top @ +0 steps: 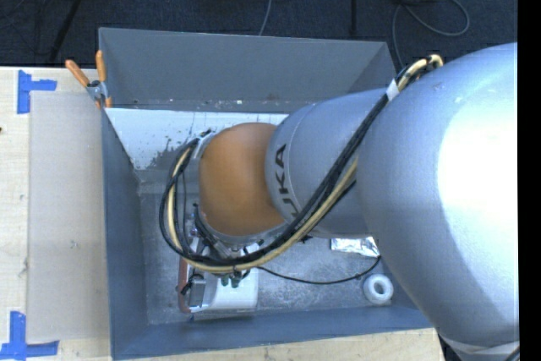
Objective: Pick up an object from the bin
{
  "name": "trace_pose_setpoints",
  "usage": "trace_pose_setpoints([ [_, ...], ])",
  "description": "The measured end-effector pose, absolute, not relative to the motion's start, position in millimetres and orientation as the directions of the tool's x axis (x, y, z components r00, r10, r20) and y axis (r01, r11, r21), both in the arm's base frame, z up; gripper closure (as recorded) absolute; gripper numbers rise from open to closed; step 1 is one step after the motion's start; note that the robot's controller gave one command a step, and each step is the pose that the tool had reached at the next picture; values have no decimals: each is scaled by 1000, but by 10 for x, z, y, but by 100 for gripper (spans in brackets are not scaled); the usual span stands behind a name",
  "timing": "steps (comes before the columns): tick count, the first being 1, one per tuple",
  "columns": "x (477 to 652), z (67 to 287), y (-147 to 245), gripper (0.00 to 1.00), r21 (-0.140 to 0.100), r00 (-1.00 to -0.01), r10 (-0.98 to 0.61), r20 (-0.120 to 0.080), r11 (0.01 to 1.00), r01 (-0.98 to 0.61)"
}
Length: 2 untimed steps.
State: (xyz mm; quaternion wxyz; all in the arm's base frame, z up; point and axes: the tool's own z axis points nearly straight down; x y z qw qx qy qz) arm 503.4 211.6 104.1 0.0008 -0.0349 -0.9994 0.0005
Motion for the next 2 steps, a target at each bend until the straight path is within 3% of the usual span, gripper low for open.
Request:
trace_pose_setpoints([
  [1,4903,852,2068,0,-2,-997,81,6,997,81],
  [2,4707,823,1984,0,2,-995,104,-3,995,104],
])
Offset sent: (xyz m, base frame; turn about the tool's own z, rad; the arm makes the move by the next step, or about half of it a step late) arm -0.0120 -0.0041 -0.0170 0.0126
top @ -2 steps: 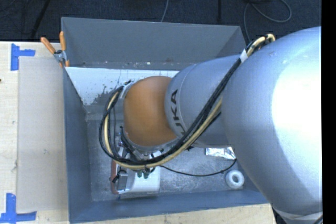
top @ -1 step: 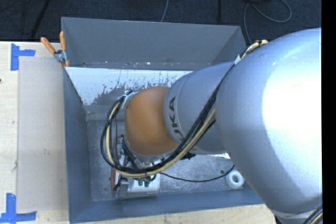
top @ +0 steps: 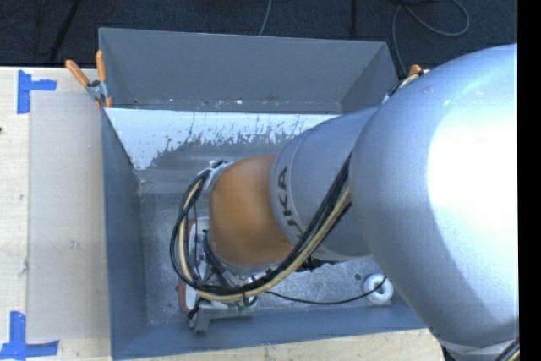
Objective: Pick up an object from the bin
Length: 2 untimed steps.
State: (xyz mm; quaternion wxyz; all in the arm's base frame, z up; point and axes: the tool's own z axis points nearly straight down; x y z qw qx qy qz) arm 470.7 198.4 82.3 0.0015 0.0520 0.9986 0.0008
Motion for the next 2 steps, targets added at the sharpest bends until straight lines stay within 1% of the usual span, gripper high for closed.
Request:
trace_pose_setpoints([
  [1,4696,814,1982,100,0,-994,106,2,994,106],
  [2,4969,2148,1965,100,3,-993,120,-6,993,120],
])
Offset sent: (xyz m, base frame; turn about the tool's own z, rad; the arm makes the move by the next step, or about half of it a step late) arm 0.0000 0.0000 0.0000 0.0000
